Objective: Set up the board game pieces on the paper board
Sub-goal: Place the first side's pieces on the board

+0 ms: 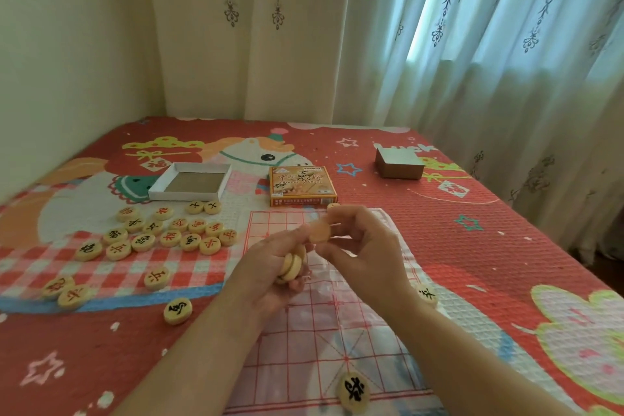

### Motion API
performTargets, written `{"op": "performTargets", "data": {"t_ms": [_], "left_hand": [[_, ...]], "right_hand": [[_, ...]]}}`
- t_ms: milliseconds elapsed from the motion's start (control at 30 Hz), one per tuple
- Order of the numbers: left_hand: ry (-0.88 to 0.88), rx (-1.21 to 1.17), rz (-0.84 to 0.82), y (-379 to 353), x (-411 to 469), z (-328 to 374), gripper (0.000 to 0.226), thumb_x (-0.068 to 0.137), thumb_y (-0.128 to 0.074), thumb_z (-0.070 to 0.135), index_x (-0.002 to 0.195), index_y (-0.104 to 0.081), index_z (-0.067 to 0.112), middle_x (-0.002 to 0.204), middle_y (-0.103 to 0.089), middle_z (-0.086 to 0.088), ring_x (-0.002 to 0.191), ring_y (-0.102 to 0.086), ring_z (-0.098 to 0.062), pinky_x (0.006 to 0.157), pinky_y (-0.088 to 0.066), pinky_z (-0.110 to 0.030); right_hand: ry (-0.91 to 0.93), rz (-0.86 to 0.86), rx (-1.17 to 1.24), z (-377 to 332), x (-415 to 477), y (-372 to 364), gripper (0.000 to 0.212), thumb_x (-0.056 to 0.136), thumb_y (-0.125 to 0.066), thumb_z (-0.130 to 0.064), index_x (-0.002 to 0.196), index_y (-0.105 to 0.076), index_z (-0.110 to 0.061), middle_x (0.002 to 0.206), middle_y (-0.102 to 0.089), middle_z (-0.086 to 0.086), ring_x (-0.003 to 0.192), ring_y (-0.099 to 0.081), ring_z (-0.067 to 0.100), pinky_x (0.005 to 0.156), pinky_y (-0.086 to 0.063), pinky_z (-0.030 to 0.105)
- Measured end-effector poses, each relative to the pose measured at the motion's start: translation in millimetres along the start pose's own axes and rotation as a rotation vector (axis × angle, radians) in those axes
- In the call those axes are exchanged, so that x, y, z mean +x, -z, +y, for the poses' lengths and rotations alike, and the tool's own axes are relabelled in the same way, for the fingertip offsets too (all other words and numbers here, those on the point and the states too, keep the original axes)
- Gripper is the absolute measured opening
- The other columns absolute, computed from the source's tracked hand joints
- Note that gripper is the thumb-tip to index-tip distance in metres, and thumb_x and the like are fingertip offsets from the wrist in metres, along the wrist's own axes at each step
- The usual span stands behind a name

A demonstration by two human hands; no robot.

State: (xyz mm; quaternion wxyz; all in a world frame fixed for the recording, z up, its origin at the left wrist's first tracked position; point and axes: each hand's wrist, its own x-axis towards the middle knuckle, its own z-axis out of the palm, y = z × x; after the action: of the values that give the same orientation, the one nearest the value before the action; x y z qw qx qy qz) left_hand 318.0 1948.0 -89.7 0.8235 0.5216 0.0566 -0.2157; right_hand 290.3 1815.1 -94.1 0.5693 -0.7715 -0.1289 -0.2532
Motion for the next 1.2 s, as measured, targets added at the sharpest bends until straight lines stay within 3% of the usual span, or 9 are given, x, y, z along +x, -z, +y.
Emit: {"op": "performTargets", "data": {"t_ms": [233,333,433,600,800,1033,1200], "left_hand": [[-0.091,0.113,-0.008,-0.8,-2.7,-0.6,0.019,0.076,-0.068,0.021,0.079,-0.063,0.003,0.07,-0.055,-0.007,0.037,-0.044,-0.011,0.032,-0.03,-0.013],[-0.089,0.129,-0.011,0.0,-2.4,-1.2,0.023,0.071,-0.069,0.022,0.08,-0.062,0.002,0.056,-0.052,-0.001,0.036,-0.044,-0.011,0.032,-0.03,-0.014],[-0.07,0.162,-0.002,0.6,-1.1,-2.3,0.017,0.076,-0.068,0.021,0.073,-0.062,0.005,0.054,-0.052,-0.001,0.04,-0.045,-0.012,0.033,-0.03,-0.015],[-0.041,0.125,-0.001,-0.2,3.1,-4.5,0.014,0.082,-0.066,0.02,0.077,-0.065,0.006,0.075,-0.056,-0.008,0.038,-0.045,-0.009,0.033,-0.031,-0.014],[-0.125,-0.184,0.01,17.6,13.1,6.1,0.016,0.087,-0.057,0.022,0.08,-0.062,0.008,0.079,-0.054,-0.005,0.037,-0.042,-0.005,0.032,-0.031,-0.011],[-0.204,-0.306,-0.011,26.4,17.5,8.1,0.017,0.077,-0.06,0.025,0.08,-0.06,0.008,0.077,-0.052,-0.004,0.039,-0.041,-0.005,0.032,-0.031,-0.013],[-0.226,-0.313,0.002,28.0,20.3,7.9,0.017,0.087,-0.055,0.023,0.079,-0.058,0.008,0.077,-0.05,-0.003,0.037,-0.041,-0.005,0.032,-0.029,-0.012]], "right_hand": [[0.048,0.041,-0.161,2.9,-2.6,2.9,0.061,0.068,-0.077,-0.01,0.11,-0.044,-0.038,0.091,-0.062,-0.019,0.084,-0.059,0.003,0.07,-0.047,0.017],[0.136,0.017,-0.3,5.0,-2.1,3.1,0.042,0.066,-0.074,-0.015,0.104,-0.06,-0.027,0.089,-0.057,-0.023,0.083,-0.053,-0.006,0.069,-0.042,0.009],[0.155,-0.032,-0.382,7.2,0.5,7.8,0.024,0.066,-0.077,-0.01,0.088,-0.07,-0.019,0.084,-0.062,-0.011,0.082,-0.05,-0.006,0.07,-0.038,0.004],[0.029,-0.048,-0.427,5.7,4.9,14.6,0.023,0.069,-0.078,-0.012,0.088,-0.069,-0.02,0.084,-0.06,-0.014,0.081,-0.049,-0.005,0.069,-0.037,0.004],[-0.077,-0.064,-0.568,13.9,58.6,7.4,0.011,0.081,-0.068,-0.022,0.09,-0.063,-0.018,0.084,-0.059,-0.013,0.067,-0.043,-0.003,0.058,-0.031,0.01],[-0.156,-0.13,-0.783,48.9,103.8,-27.9,0.011,0.084,-0.056,-0.015,0.092,-0.064,-0.015,0.101,-0.066,-0.001,0.094,-0.056,0.019,0.068,-0.037,0.025],[-0.197,-0.203,-0.915,66.4,105.4,-46.0,0.012,0.086,-0.053,-0.022,0.091,-0.064,-0.021,0.106,-0.062,0.004,0.103,-0.053,0.022,0.073,-0.041,0.029]]}}
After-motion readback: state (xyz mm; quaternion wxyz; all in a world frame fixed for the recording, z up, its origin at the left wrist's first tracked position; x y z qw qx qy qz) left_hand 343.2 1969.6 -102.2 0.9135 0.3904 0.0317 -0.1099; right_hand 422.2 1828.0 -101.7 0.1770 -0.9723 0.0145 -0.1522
